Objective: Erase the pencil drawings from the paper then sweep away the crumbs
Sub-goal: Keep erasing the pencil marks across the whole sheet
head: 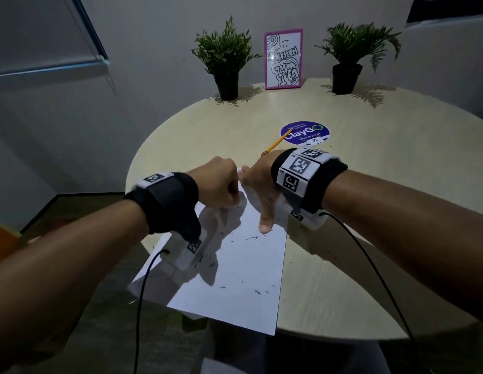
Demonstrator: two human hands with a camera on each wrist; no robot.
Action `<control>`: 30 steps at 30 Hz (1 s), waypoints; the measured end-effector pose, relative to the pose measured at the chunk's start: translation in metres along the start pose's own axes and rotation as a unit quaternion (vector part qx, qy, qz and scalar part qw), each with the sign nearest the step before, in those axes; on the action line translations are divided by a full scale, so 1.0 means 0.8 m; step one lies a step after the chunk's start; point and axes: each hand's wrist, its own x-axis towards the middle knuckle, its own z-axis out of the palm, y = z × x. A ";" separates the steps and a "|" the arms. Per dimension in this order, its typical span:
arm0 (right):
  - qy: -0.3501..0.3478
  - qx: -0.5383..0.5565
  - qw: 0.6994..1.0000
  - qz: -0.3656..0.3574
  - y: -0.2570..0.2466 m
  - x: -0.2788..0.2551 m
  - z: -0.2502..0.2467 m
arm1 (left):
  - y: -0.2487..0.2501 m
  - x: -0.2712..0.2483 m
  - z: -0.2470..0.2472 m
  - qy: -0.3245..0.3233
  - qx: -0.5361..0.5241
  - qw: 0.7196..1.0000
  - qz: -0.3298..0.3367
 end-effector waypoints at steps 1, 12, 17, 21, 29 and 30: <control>0.002 0.003 1.000 -0.003 0.000 0.000 0.000 | -0.004 0.002 0.000 0.009 -0.006 1.000 -0.007; -0.008 0.006 1.000 0.005 0.003 0.000 0.002 | -0.024 0.018 -0.013 0.057 0.015 0.997 -0.044; -0.006 0.000 1.000 0.000 0.003 0.001 0.002 | -0.013 -0.004 0.006 0.054 0.043 0.998 -0.010; -0.015 0.001 1.000 -0.016 0.004 0.001 0.002 | -0.010 -0.015 0.006 0.012 0.000 1.000 0.026; -0.005 0.021 1.000 0.000 0.004 0.000 0.002 | -0.031 -0.006 -0.005 0.066 0.001 0.997 -0.031; -0.005 0.014 1.000 -0.001 0.004 0.000 0.003 | -0.026 -0.011 -0.002 0.055 0.008 0.998 -0.015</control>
